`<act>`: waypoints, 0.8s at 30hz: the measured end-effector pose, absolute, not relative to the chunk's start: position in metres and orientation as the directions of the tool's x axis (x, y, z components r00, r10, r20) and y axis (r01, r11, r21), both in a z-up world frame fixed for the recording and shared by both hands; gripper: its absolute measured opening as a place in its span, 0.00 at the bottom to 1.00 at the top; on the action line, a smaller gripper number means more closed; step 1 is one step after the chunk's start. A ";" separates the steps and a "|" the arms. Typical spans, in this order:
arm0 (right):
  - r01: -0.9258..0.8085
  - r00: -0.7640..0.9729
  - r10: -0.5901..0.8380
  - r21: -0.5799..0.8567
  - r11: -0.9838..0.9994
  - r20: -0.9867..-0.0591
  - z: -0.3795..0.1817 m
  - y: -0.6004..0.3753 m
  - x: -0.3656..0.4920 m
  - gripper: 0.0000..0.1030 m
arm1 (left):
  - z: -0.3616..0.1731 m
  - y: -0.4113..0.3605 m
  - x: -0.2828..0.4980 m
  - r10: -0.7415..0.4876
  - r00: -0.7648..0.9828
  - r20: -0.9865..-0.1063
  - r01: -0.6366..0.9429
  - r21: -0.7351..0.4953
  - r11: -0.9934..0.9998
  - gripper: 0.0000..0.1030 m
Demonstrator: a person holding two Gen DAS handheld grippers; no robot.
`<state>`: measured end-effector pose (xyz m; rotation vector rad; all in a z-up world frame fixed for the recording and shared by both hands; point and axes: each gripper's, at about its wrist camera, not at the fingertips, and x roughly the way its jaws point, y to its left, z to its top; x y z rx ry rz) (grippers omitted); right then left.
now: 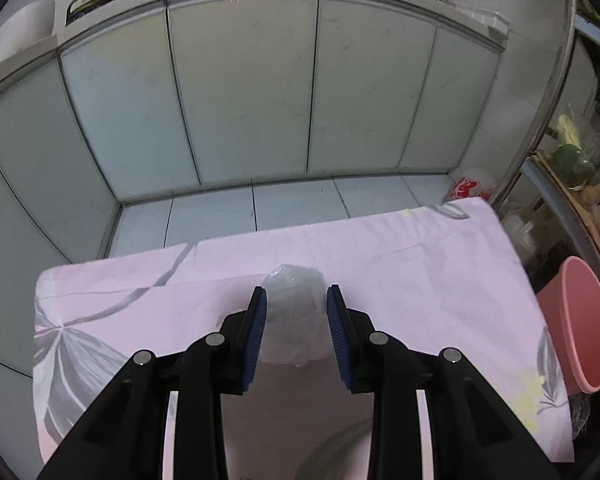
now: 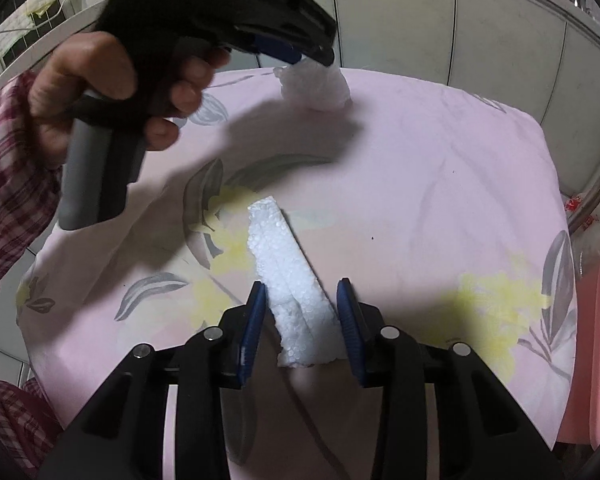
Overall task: Collect trash
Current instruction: 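Grasp the white foam strip with the right gripper while the left grasps the clear plastic bag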
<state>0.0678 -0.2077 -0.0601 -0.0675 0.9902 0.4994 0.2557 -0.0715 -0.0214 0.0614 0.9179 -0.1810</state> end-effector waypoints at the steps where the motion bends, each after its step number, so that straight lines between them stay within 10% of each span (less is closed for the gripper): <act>1: -0.432 0.445 0.375 0.172 0.885 -0.813 -0.060 -0.208 0.067 0.36 | -0.025 -0.070 0.257 -0.121 0.591 -0.798 0.176 -0.020 0.984 0.29; 9: -0.431 0.444 0.375 0.173 0.886 -0.814 -0.062 -0.206 0.070 0.36 | -0.039 -0.054 0.251 -0.147 0.600 -0.786 0.168 -0.056 0.984 0.40; 24: -0.423 0.447 0.370 0.172 0.890 -0.814 -0.062 -0.208 0.073 0.36 | -0.015 -0.045 0.184 -0.184 0.637 -0.748 0.157 -0.108 0.982 0.16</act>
